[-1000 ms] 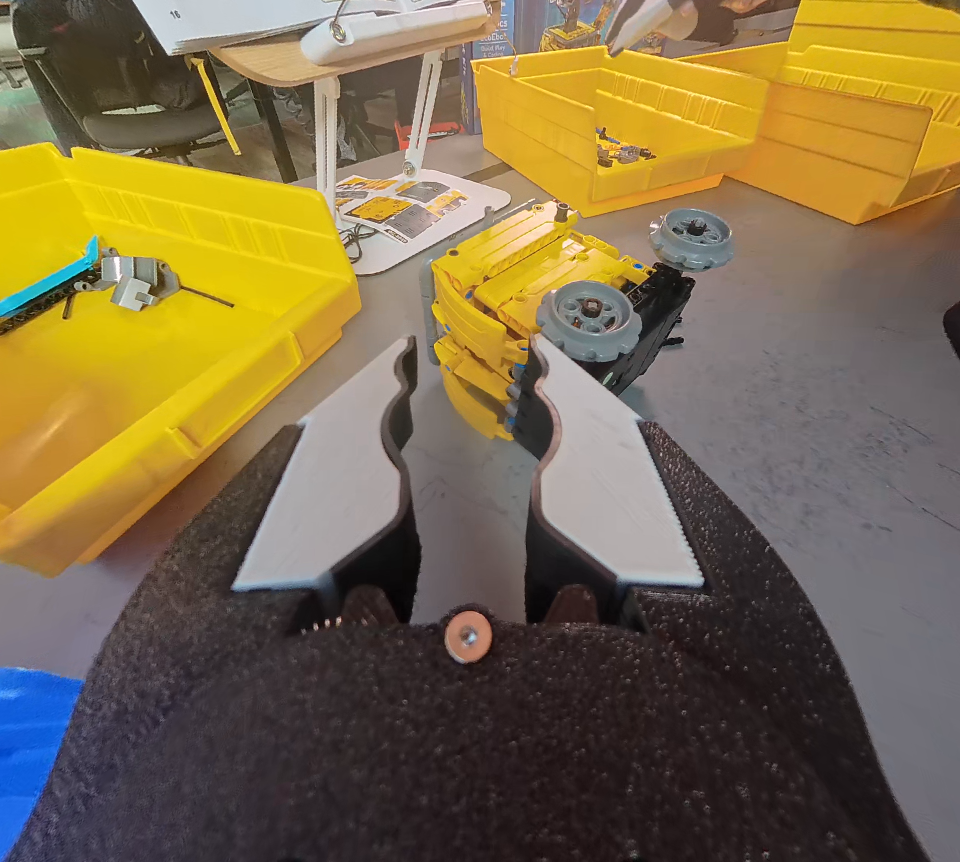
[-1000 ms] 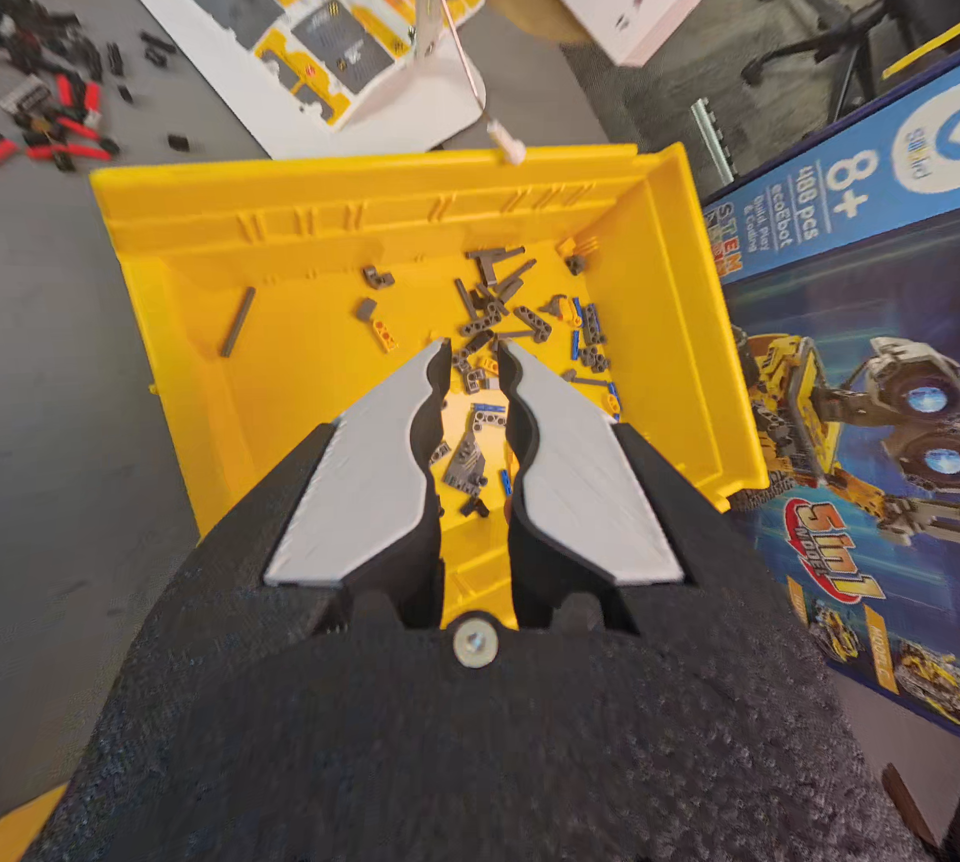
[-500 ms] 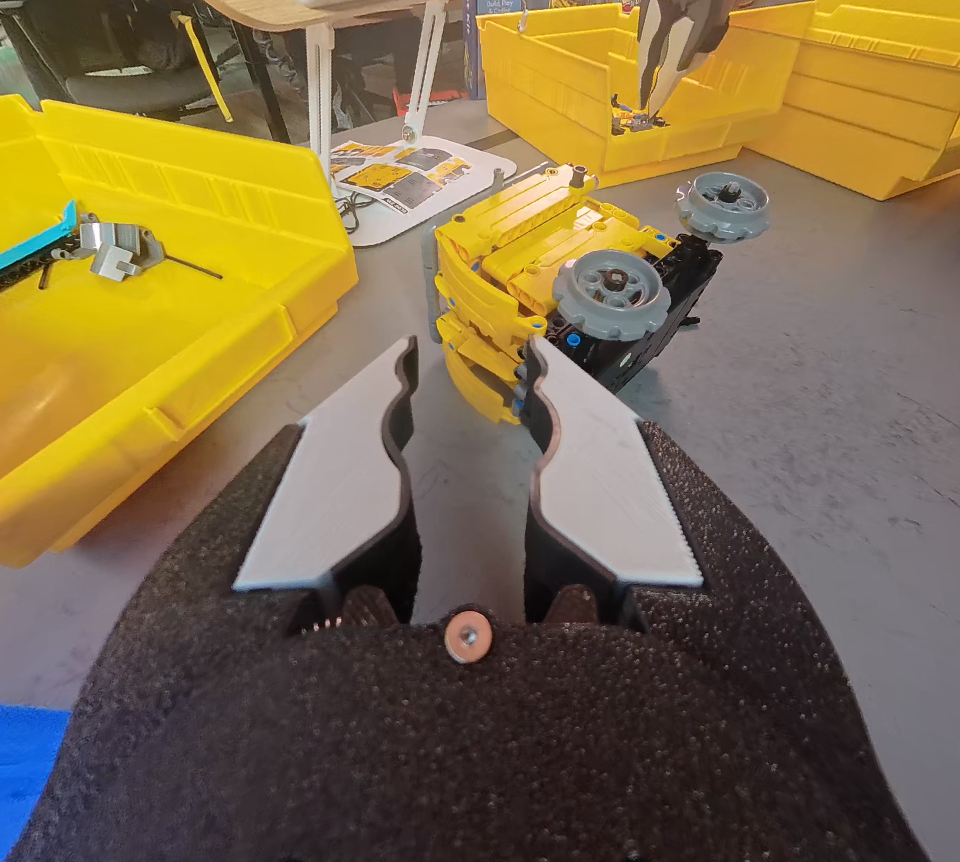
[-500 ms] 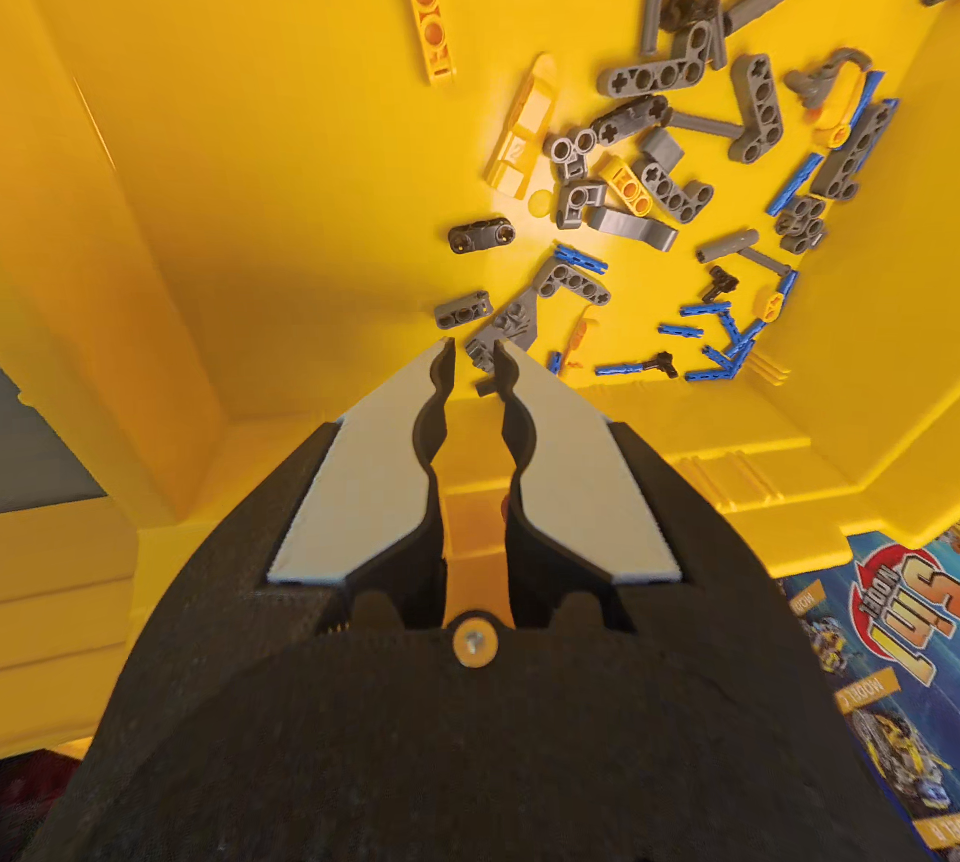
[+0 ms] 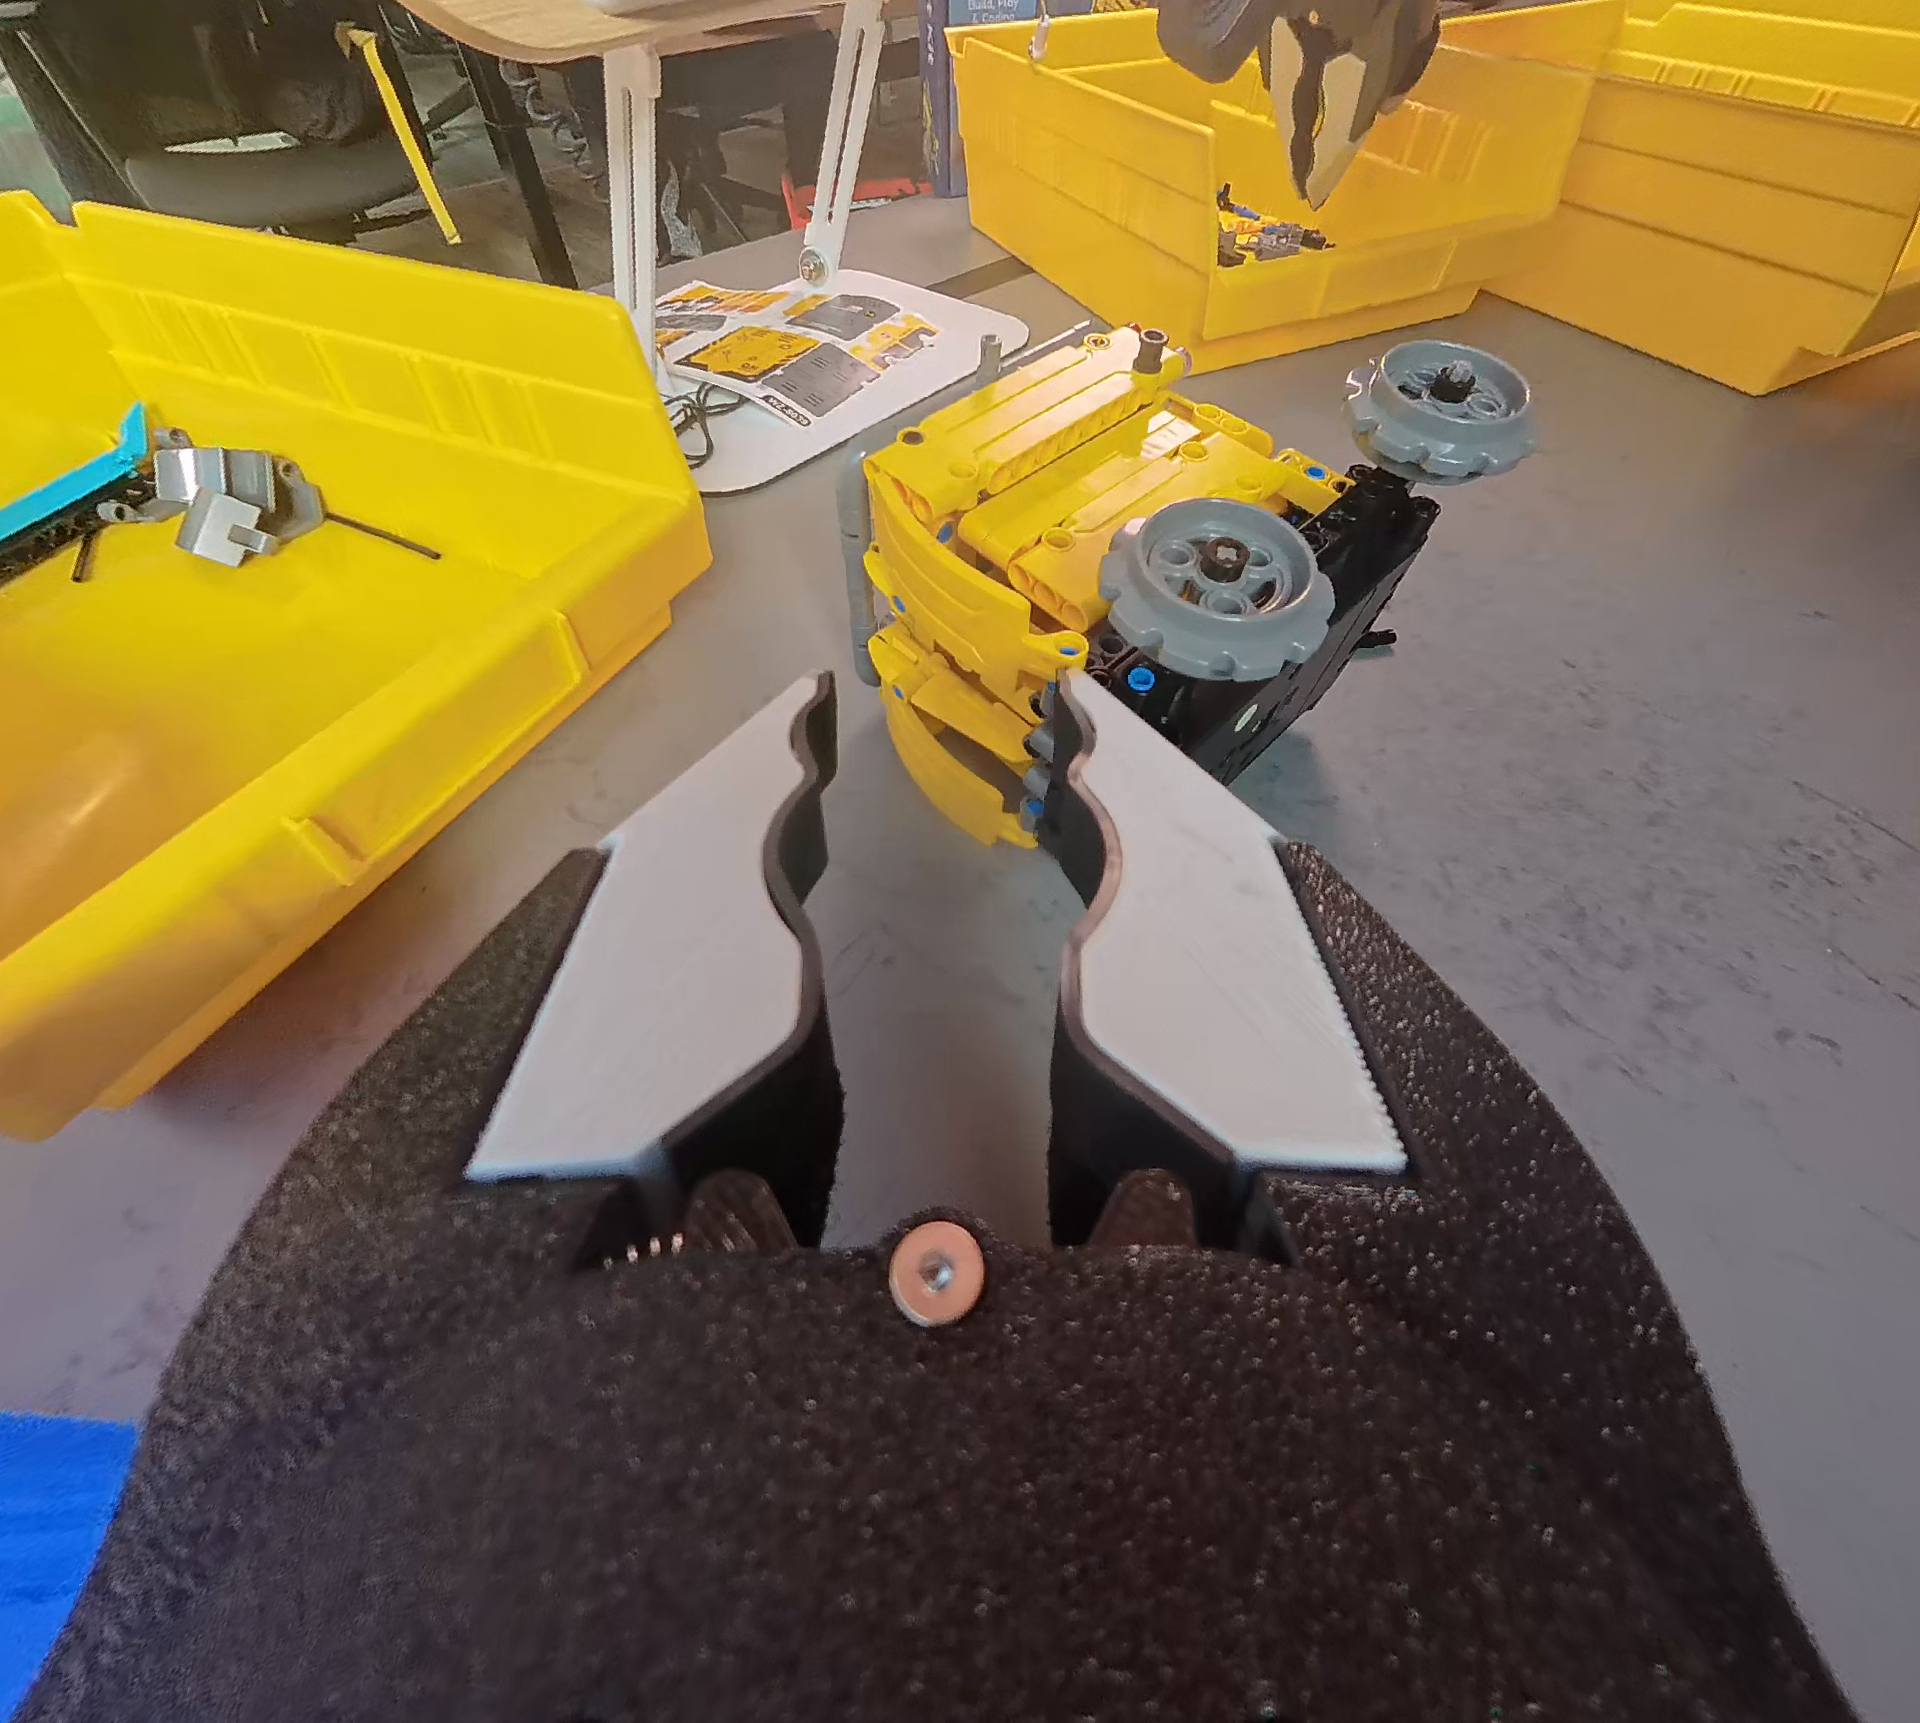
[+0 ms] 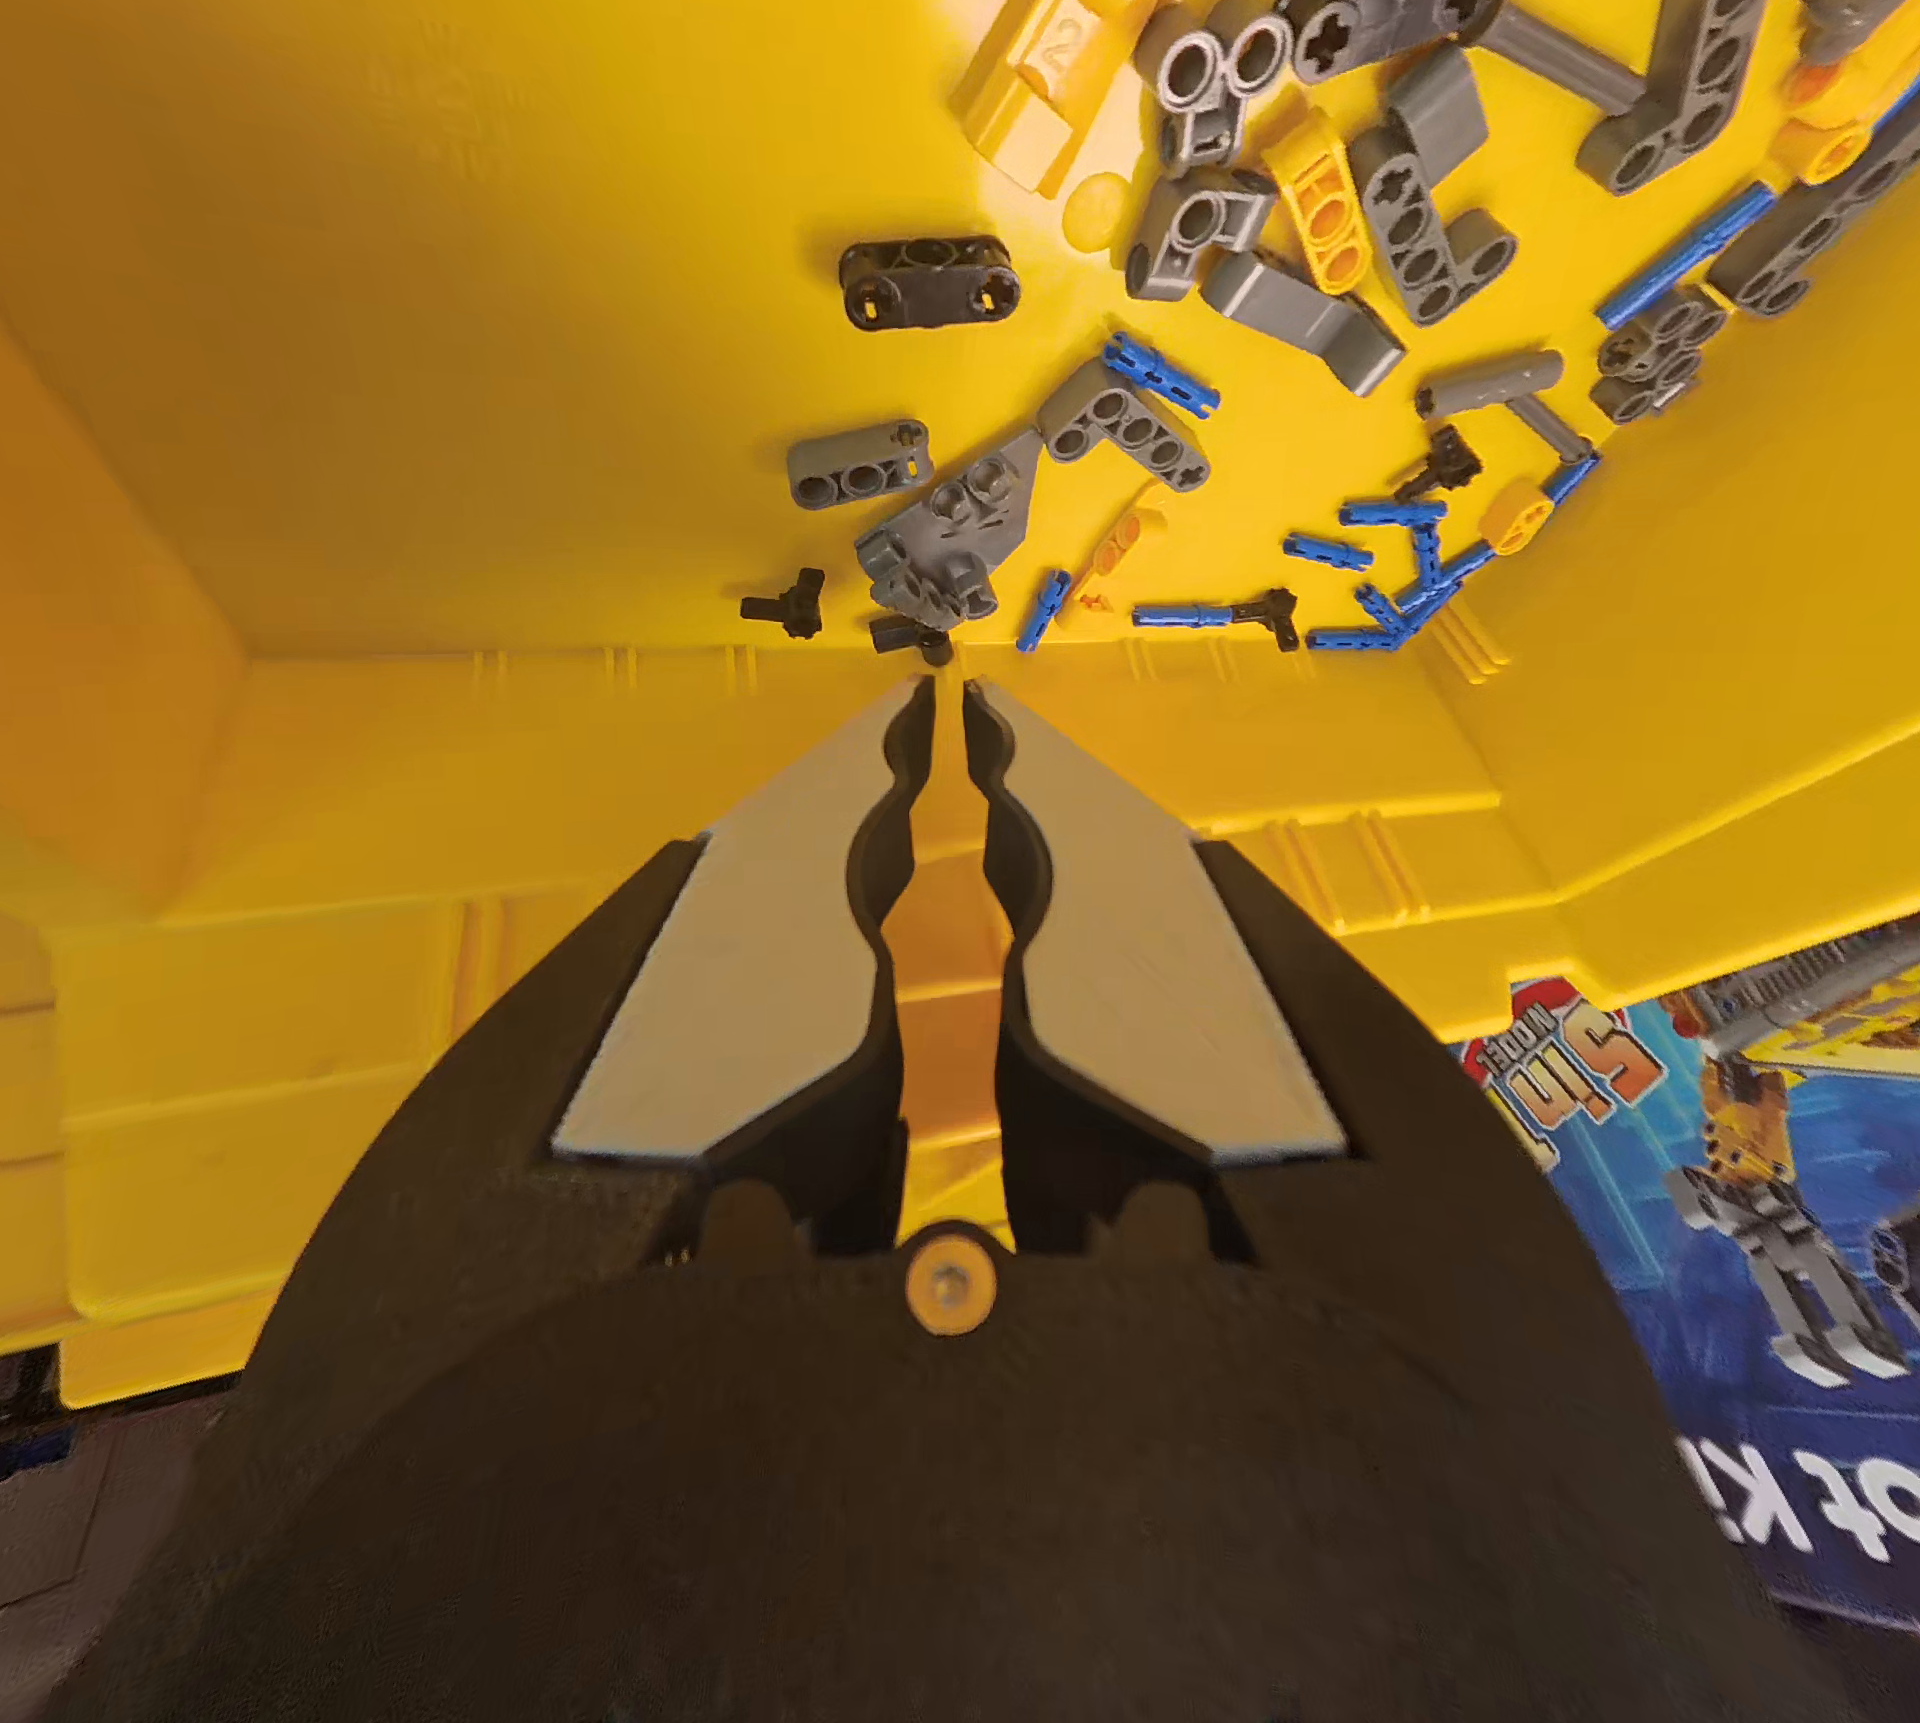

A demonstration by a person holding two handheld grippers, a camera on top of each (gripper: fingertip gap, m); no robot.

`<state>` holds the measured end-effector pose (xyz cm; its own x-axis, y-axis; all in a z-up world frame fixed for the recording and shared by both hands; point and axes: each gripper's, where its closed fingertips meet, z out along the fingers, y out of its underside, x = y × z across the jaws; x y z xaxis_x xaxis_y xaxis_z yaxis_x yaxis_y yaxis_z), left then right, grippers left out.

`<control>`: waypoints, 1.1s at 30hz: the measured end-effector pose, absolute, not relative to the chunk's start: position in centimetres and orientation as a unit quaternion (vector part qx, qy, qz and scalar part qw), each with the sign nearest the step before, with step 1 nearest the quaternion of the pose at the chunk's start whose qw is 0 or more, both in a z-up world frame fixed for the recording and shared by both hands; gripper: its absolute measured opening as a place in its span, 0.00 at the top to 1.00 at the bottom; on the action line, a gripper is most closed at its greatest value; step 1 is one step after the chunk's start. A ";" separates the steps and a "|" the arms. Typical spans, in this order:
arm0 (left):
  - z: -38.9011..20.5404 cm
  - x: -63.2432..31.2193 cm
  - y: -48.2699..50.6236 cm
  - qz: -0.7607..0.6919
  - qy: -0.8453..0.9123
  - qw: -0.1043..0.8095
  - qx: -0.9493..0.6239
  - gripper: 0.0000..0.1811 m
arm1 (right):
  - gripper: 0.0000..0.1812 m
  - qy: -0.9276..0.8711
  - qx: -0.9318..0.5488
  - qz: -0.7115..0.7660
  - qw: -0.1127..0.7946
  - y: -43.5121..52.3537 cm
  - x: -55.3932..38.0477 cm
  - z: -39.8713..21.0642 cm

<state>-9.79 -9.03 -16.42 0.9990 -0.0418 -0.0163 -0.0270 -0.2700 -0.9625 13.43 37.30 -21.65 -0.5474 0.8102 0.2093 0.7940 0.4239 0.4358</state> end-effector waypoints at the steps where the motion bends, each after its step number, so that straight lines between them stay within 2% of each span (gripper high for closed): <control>1: -16.4 -9.8 -9.1 -0.006 0.021 0.605 -0.796 0.78 | 0.96 0.846 0.473 0.243 0.023 37.1 13.5 -22.0; 4: -16.3 -9.9 -9.1 -0.007 0.019 0.606 -0.795 0.78 | 0.92 0.856 0.463 0.228 0.024 36.8 13.2 -22.9; 9: -16.6 -9.9 -9.1 -0.009 0.019 0.602 -0.798 0.78 | 0.93 0.870 0.459 0.179 0.001 35.8 11.7 -23.3; 13: -16.6 -10.0 -9.1 -0.010 0.017 0.602 -0.799 0.78 | 0.96 0.872 0.482 0.075 -0.047 33.9 9.0 -21.9; 17: -16.7 -10.1 -9.0 -0.012 0.015 0.600 -0.800 0.78 | 0.94 0.855 0.492 0.125 -0.108 36.5 8.4 -20.5; 23: -16.7 -10.0 -9.0 -0.010 0.017 0.600 -0.800 0.78 | 0.90 0.856 0.478 0.025 -0.196 33.3 4.5 -19.4; 26: -16.7 -10.0 -9.0 -0.009 0.018 0.599 -0.800 0.78 | 0.90 0.857 0.474 -0.050 -0.195 30.3 3.0 -19.7; 31: -16.6 -9.9 -9.1 -0.007 0.019 0.600 -0.800 0.78 | 0.89 0.854 0.483 -0.067 -0.183 29.3 2.1 -22.0; 33: -16.6 -10.0 -9.1 -0.008 0.019 0.601 -0.799 0.78 | 0.86 0.847 0.497 -0.078 -0.172 29.2 1.8 -22.9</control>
<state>-9.97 -9.09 -16.58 0.9992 -0.0391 -0.0102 -0.0207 -0.2778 -0.9604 1.82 29.21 -22.88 -0.4472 0.8686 0.2132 0.8147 0.4940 -0.3038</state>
